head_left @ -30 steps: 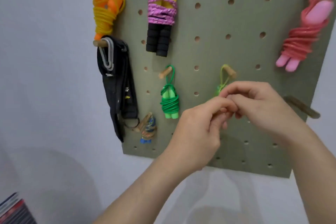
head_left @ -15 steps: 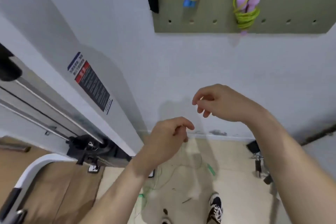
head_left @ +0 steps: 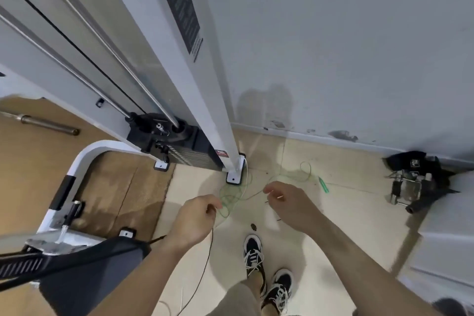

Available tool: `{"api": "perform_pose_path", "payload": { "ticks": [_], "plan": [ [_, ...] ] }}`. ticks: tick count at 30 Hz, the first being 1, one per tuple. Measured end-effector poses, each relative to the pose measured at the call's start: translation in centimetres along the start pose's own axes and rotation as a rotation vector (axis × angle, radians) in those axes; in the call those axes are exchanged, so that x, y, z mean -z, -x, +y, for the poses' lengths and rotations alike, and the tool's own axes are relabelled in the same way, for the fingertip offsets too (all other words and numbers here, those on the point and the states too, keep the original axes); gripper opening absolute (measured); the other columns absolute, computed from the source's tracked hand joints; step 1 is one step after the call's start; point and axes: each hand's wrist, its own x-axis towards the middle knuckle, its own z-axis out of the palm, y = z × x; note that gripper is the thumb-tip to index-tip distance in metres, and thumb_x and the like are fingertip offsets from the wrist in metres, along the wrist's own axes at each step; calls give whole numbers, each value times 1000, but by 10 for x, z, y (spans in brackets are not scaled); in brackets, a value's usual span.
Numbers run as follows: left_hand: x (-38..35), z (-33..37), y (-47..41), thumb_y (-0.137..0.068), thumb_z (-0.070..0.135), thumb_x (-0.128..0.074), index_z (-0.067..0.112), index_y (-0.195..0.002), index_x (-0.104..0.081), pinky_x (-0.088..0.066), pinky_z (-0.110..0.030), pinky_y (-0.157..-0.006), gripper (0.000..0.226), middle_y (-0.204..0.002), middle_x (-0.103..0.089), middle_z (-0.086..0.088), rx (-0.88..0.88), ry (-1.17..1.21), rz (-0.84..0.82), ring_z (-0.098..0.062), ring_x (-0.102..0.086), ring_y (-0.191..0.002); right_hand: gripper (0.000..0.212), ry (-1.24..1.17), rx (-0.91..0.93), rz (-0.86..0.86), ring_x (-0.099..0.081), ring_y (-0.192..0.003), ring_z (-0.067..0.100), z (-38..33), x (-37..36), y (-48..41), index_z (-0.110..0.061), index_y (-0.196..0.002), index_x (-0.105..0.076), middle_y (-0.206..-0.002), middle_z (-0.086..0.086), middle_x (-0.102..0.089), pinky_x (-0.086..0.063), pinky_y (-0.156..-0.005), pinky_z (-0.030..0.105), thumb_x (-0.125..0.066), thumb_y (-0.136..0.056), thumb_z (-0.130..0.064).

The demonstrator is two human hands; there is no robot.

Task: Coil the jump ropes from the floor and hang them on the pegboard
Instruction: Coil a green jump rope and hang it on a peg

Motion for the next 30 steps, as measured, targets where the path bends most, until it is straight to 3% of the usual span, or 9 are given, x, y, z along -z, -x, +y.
{"api": "perform_pose_path", "payload": {
  "ticks": [4, 9, 16, 19, 22, 24, 26, 27, 30],
  "plan": [
    [-64, -34, -46, -89, 4, -44, 21, -104, -66, -46, -27, -76, 31, -99, -66, 0, 1, -65, -51, -19, -60, -87, 25, -136, -159, 63, -56, -70, 6, 76, -47, -24, -28, -115, -58, -100, -6, -62, -40, -57, 14, -45, -97, -18],
    [-166, -81, -153, -90, 12, -42, 21, -117, -59, -43, -26, -78, 33, -110, -62, 0, 6, -243, -135, -18, -56, -99, 36, -215, -282, 135, -53, -73, 3, 180, -104, -96, -27, -121, -56, -107, -2, -60, -39, -62, 12, -49, -92, -7],
    [-333, -179, -338, -93, 12, -41, 12, -120, -56, -43, -29, -90, 31, -119, -58, -7, -162, -437, -242, -21, -53, -108, 46, -212, -288, 95, -55, -99, 10, 309, -205, -258, -31, -135, -46, -124, -6, -52, -41, -65, 9, -47, -94, -11],
    [-391, -189, -387, -92, 2, -44, 13, -122, -55, -38, -23, -83, 34, -120, -54, -5, -308, -351, -150, -21, -52, -107, 46, -328, -323, 126, -57, -104, 14, 357, -237, -307, -30, -134, -48, -125, -5, -53, -46, -74, 19, -47, -93, -10],
    [-432, -213, -439, -89, -5, -42, 10, -117, -54, -39, -27, -72, 34, -107, -58, -9, -211, -270, -90, -27, -57, -98, 42, -423, -368, 201, -58, -103, 12, 408, -260, -351, -31, -126, -52, -124, -6, -56, -51, -85, 30, -47, -91, -8],
    [-444, -247, -471, -88, -4, -41, 9, -114, -57, -42, -32, -74, 33, -102, -61, -14, -104, -270, -73, -32, -58, -96, 41, -396, -348, 267, -59, -97, 8, 433, -271, -378, -29, -123, -55, -123, -7, -58, -48, -77, 21, -46, -90, -5],
    [-447, -285, -485, -85, -2, -44, 15, -105, -63, -43, -29, -73, 32, -101, -61, -11, -74, -387, -101, -26, -57, -90, 41, -326, -292, 357, -57, -88, -4, 443, -277, -399, -28, -118, -58, -116, -12, -60, -42, -64, 8, -43, -90, -2],
    [-449, -300, -487, -83, -1, -46, 18, -97, -62, -42, -28, -70, 29, -101, -59, -8, -76, -485, -126, -23, -56, -89, 41, -297, -264, 402, -56, -83, -7, 444, -278, -408, -29, -114, -59, -111, -14, -60, -40, -60, 6, -42, -89, -1],
    [-453, -324, -479, -77, -6, -47, 19, -101, -59, -40, -30, -67, 36, -109, -53, -3, -93, -758, -157, -23, -52, -100, 42, -251, -192, 405, -53, -80, -1, 437, -289, -431, -29, -111, -60, -108, -12, -60, -38, -61, 7, -41, -87, 0]
  ]
}}
